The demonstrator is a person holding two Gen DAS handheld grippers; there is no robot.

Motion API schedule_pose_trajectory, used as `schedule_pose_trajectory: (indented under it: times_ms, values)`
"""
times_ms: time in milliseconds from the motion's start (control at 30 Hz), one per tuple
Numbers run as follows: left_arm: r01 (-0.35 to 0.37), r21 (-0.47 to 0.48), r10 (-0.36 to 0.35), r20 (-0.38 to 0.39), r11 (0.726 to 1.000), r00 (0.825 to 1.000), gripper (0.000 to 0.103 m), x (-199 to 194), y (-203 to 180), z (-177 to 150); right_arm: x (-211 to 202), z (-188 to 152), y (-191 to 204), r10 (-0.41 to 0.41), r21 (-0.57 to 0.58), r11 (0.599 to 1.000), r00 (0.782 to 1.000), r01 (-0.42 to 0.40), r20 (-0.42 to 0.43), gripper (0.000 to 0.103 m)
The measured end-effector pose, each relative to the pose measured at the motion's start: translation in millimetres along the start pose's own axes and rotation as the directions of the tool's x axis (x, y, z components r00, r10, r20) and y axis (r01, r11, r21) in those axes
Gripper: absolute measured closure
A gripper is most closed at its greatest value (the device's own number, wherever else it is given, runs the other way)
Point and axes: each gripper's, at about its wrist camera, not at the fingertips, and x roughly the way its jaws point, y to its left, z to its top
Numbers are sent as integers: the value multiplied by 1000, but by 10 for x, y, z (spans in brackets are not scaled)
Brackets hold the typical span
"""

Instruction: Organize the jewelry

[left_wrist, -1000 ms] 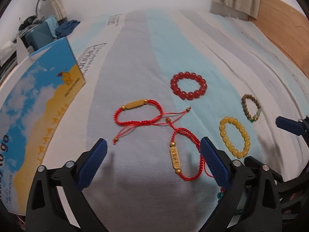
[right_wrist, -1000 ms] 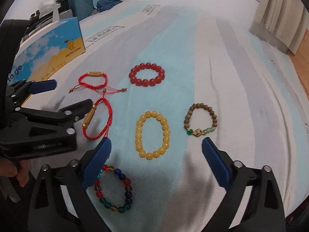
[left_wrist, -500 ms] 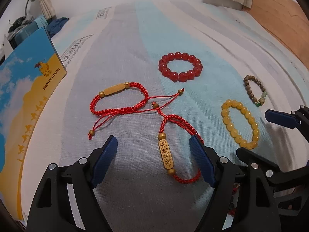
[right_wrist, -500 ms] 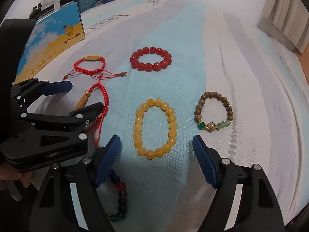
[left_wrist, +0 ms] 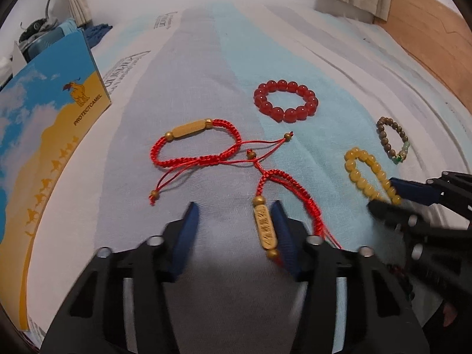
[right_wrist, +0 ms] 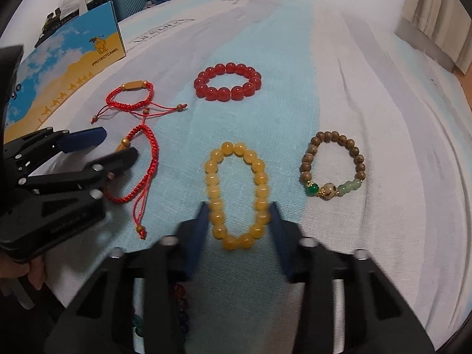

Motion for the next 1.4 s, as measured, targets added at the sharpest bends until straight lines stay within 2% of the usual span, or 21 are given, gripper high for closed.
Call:
schedule_pose_trajectory:
  times_ms: [33,67,100,267,967,1400]
  values:
    - [7,3,-7,-3,1000,1000,71,-23,5,-6,-8,6,-4,-3,-6,1000,1000,3,-6,89]
    - [13,4,-13,-7,1000,1000,85,-46,5,-16,-16,10,-11,-1,-6,1000,1000,1,-9,94]
    - [18,9,-18,-13,1000,1000,95,-64,4,-11,-24,15,-17,2,-2,1000,1000,-2,-11,94]
    - [39,10,-39,-37,999,999,95,-130,26,16,-95,33,-33,16,18,1000,1000,-16,-8,94]
    - [49,30,-49,10,998,999,95,-619,-33,219,-637,204,50,0,10,1000,998,-1,62,94]
    - [26,6,-27,58,1000,998,95,-1050,221,307,-972,427,250,-7,2,1000,993,7,121,94]
